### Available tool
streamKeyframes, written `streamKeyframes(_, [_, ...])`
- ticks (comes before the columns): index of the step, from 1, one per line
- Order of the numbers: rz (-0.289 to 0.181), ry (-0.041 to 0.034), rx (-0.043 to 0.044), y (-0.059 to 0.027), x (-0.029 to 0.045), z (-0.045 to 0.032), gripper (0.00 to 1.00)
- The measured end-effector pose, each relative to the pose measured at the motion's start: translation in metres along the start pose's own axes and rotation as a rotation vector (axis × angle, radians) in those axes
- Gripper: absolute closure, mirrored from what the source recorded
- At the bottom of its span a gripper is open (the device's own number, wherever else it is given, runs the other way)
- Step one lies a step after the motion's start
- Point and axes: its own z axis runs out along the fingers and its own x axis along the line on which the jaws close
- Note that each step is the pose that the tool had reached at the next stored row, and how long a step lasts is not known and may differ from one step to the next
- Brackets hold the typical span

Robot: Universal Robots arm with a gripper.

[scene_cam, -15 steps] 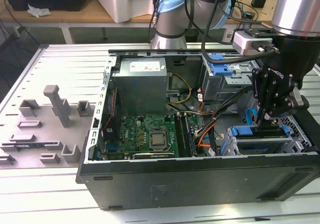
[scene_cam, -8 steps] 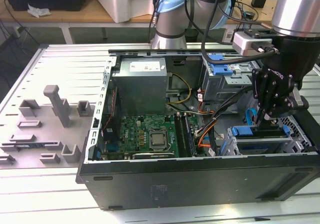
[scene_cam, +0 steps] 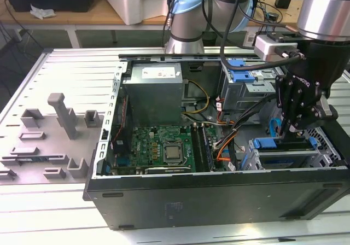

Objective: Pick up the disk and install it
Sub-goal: 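Insert the second disk wire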

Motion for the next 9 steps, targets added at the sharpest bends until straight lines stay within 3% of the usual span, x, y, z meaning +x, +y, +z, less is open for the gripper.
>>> streamKeyframes(3, [0.000, 0.0004, 0.0000, 0.0000, 0.0000, -0.0001, 0.64])
streamKeyframes(9, [0.000, 0.0004, 0.0000, 0.0000, 0.0000, -0.0001, 0.64])
